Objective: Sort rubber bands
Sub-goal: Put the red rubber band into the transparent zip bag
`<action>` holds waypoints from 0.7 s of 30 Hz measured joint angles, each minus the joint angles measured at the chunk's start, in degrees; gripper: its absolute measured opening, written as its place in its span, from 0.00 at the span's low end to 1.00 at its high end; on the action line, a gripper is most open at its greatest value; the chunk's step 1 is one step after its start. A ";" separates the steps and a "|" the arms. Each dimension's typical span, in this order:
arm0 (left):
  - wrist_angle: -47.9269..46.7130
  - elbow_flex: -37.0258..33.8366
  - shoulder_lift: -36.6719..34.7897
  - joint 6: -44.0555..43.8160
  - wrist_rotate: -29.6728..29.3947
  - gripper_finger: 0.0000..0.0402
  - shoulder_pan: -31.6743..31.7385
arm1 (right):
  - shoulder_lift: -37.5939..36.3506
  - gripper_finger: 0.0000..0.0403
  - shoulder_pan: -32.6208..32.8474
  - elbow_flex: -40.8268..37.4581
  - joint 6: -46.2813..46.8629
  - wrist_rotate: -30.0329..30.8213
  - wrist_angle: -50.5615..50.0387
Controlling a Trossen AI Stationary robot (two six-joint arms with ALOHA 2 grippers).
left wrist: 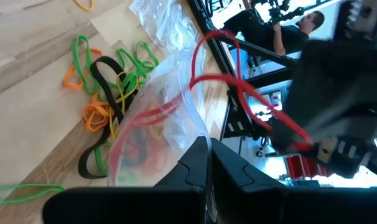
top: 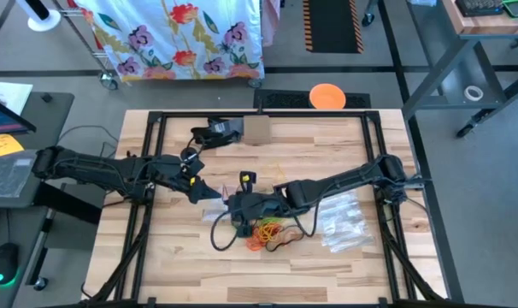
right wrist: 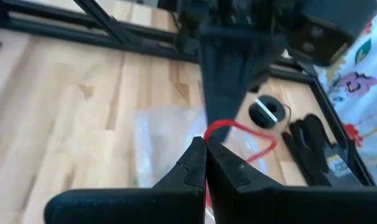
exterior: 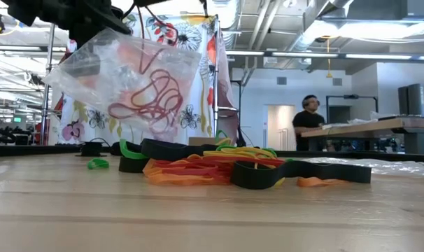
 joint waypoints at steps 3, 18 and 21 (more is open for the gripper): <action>0.03 0.00 0.00 0.02 -0.22 0.00 0.00 | -0.20 0.00 1.06 0.02 -0.09 -0.03 2.06; 0.04 0.00 0.00 -0.04 -0.28 0.00 0.00 | -0.22 0.00 -2.13 0.11 3.62 -0.58 -1.18; 0.06 0.00 0.00 0.00 -0.18 0.00 0.00 | -0.22 0.01 -2.88 0.11 4.20 -0.62 -3.81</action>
